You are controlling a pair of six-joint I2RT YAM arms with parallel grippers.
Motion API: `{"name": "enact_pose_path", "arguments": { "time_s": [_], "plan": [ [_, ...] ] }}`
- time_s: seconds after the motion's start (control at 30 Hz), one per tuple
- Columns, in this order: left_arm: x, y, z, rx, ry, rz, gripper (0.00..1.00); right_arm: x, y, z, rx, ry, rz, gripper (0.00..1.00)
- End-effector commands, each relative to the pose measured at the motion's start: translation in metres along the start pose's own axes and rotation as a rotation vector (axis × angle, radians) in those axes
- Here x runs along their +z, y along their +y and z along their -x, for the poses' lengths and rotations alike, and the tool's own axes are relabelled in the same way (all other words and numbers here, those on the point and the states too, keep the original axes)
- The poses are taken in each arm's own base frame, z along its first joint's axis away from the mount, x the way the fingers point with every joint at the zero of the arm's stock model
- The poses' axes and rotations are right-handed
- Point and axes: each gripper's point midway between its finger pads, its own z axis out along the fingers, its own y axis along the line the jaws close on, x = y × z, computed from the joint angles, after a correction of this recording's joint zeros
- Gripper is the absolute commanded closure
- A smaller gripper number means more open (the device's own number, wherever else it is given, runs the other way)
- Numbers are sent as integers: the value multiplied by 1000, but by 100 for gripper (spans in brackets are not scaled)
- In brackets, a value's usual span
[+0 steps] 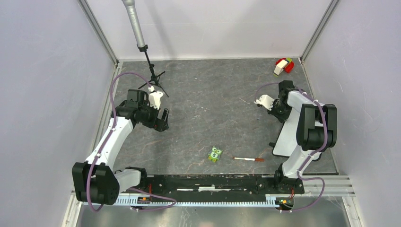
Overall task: Write a sentence on the whiteboard
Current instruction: Move the whiteboard to the center of the board.
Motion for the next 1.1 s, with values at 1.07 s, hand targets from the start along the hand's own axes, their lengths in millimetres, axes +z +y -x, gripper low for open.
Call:
{"name": "enact_pose_path", "arguments": {
  "time_s": [1.07],
  "plan": [
    [11,11,6,-56,23,41,0,10,92,209,-587,-163,160,100]
  ]
}}
